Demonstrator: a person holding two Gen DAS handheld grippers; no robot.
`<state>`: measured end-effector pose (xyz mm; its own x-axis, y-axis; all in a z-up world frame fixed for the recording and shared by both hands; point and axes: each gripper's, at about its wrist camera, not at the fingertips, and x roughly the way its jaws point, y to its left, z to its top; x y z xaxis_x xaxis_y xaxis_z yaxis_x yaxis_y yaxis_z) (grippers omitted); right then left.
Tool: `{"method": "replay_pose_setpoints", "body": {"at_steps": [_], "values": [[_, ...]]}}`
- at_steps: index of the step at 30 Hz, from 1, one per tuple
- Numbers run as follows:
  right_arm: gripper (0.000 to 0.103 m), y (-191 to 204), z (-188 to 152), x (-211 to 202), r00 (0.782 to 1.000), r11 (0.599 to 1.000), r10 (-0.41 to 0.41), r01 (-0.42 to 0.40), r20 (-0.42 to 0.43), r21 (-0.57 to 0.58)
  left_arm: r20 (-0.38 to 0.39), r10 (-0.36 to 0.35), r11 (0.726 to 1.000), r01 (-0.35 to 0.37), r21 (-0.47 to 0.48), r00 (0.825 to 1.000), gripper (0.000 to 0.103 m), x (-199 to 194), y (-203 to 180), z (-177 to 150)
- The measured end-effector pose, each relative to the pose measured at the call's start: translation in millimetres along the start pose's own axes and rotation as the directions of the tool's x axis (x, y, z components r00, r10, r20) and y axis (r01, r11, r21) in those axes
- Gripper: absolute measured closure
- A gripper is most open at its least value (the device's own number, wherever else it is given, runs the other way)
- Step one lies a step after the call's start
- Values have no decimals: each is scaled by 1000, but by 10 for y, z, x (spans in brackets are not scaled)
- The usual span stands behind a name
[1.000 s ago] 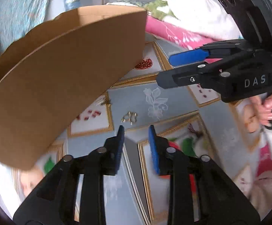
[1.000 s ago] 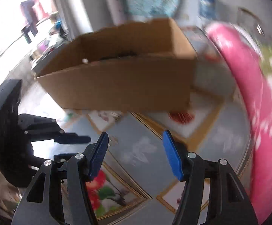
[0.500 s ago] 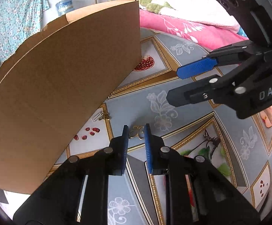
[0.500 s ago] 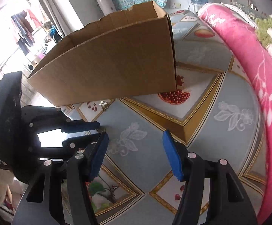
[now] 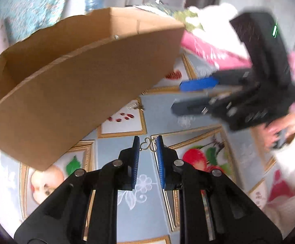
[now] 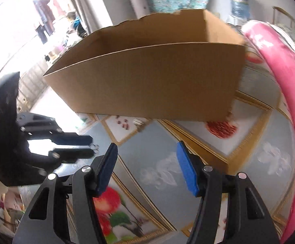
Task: Organize jewelry
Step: 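Move the left tool to a gold hoop earring and close on it, then close the right tool on a gold piece while the left tool holds the earring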
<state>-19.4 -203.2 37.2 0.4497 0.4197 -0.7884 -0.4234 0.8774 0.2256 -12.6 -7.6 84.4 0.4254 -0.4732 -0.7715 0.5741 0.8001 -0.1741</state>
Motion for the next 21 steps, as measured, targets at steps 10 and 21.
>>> {"method": "replay_pose_setpoints", "body": {"at_steps": [10, 21], "values": [[73, 192, 165, 464, 999, 984, -53, 51, -5, -169, 111, 18, 994, -7, -105, 994, 87, -532, 244, -153], [99, 480, 225, 541, 994, 968, -109, 105, -7, -230, 128, 28, 989, -9, -146, 991, 87, -624, 414, -218]]}}
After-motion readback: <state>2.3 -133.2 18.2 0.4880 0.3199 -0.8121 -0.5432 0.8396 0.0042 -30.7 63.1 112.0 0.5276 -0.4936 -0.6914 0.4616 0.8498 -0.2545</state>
